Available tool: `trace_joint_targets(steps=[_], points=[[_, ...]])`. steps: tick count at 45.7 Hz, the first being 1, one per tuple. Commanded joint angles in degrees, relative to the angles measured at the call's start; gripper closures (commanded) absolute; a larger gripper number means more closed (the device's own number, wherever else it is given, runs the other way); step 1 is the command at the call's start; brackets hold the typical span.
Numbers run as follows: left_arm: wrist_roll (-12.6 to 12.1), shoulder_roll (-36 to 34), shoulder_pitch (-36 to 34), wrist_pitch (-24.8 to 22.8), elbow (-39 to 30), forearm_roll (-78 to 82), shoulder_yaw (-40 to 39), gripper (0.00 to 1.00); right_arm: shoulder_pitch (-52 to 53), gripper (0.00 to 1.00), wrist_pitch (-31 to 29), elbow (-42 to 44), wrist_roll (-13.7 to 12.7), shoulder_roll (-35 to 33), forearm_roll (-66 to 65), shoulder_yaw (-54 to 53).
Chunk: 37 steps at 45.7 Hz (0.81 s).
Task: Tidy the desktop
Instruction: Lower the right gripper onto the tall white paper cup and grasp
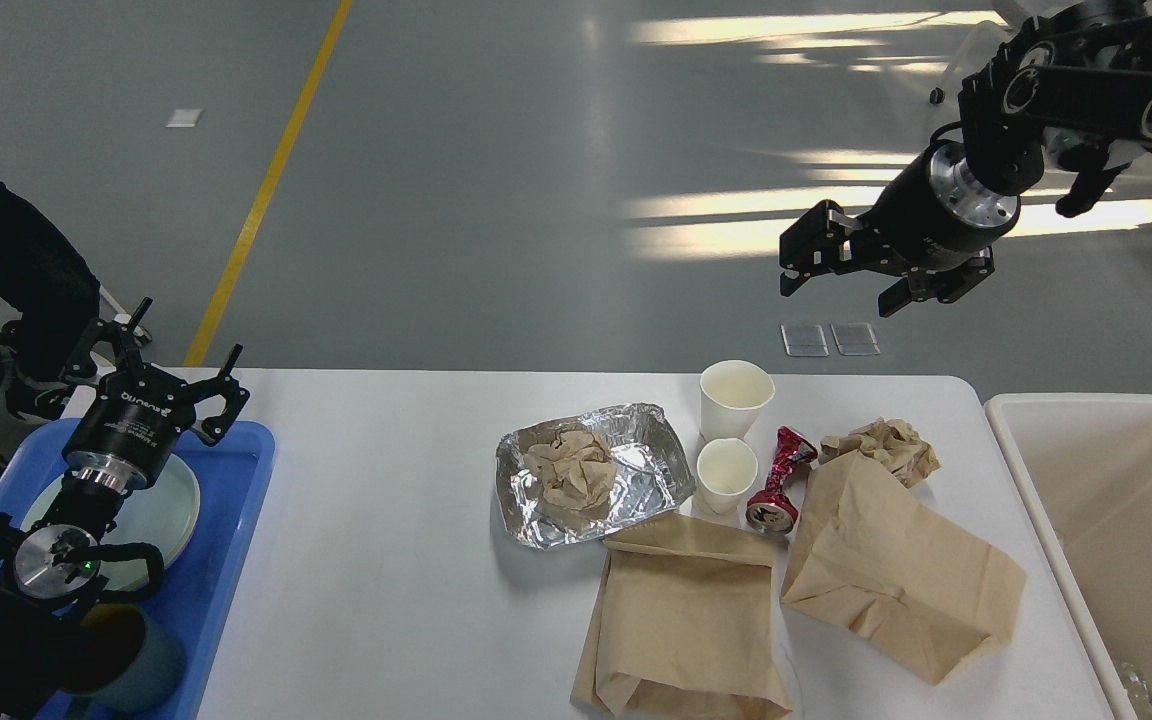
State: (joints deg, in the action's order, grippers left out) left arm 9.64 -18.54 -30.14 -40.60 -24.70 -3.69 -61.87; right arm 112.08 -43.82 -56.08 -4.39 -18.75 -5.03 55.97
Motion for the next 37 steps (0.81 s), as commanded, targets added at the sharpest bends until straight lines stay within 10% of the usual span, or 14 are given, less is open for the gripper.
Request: trace_joint_targets(steps=[1,14,37], points=[[0.0,0.0,0.0,0.0,0.0,0.0,0.0,0.04,-5.6,0.0,0.9,2.1,-0.1,0.0,0.6,-2.4],[0.0,0.1,0.1,0.0,0.0,0.0,0.0,0.04,-26.5,0.0,6.3,19.7,-0.1,3.9,0.7,-14.3],[0.0,0.0,0.0,0.0,0.0,0.0,0.0,0.04,-40.2,0.0,29.6,26.2,-0.2,12.3,0.7,-14.2]])
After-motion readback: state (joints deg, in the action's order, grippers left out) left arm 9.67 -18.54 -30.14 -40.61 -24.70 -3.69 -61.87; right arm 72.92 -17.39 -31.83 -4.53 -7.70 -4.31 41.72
